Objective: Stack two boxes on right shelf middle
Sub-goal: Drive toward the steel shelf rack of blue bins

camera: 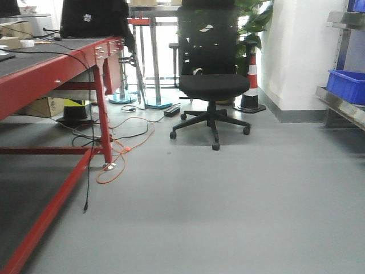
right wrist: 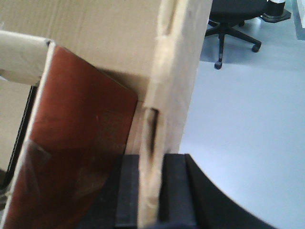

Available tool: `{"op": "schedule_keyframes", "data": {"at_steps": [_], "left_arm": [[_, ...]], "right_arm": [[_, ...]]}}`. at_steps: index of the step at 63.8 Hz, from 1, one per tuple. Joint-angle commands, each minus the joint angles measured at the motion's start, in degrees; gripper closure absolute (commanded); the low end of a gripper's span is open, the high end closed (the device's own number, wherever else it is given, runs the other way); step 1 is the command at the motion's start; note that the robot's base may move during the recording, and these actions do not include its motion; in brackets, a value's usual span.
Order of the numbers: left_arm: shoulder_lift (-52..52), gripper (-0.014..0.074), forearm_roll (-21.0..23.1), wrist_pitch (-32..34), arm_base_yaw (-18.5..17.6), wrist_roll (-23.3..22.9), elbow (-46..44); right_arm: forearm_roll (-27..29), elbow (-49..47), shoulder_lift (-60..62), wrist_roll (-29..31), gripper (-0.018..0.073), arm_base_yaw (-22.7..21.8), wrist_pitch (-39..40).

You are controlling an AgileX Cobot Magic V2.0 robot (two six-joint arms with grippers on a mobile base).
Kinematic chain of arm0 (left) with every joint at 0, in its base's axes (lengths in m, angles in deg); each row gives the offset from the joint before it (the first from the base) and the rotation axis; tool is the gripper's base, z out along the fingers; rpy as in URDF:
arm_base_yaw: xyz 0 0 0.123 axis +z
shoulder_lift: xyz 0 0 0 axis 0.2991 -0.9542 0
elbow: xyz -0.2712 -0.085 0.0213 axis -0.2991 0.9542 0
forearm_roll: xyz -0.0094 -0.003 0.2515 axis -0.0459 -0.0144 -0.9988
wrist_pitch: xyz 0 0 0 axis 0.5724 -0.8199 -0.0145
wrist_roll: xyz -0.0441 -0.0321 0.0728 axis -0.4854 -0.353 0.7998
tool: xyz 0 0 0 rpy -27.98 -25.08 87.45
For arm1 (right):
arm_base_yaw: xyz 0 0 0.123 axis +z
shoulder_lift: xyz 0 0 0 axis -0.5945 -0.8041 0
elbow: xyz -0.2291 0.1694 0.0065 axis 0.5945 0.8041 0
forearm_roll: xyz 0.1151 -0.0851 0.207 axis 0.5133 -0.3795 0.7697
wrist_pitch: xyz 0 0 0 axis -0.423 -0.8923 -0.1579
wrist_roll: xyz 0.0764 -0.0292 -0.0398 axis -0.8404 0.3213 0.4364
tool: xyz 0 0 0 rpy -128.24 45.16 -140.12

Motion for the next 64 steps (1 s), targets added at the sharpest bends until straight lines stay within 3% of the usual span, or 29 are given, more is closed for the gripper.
{"op": "schedule_keyframes", "data": {"at_steps": [1,64], "left_arm": [[0.7,0.0708,0.0,3.5,0.1,-0.1,-0.7],[0.7,0.0708,0.0,3.5,0.1,-0.1,-0.7]], "right_arm": [[1.0,-0.8,0.8,0.9,0.0712,-0.3,2.2],[1.0,-0.8,0.7,0.9,0.0712,-0.3,2.2]]}}
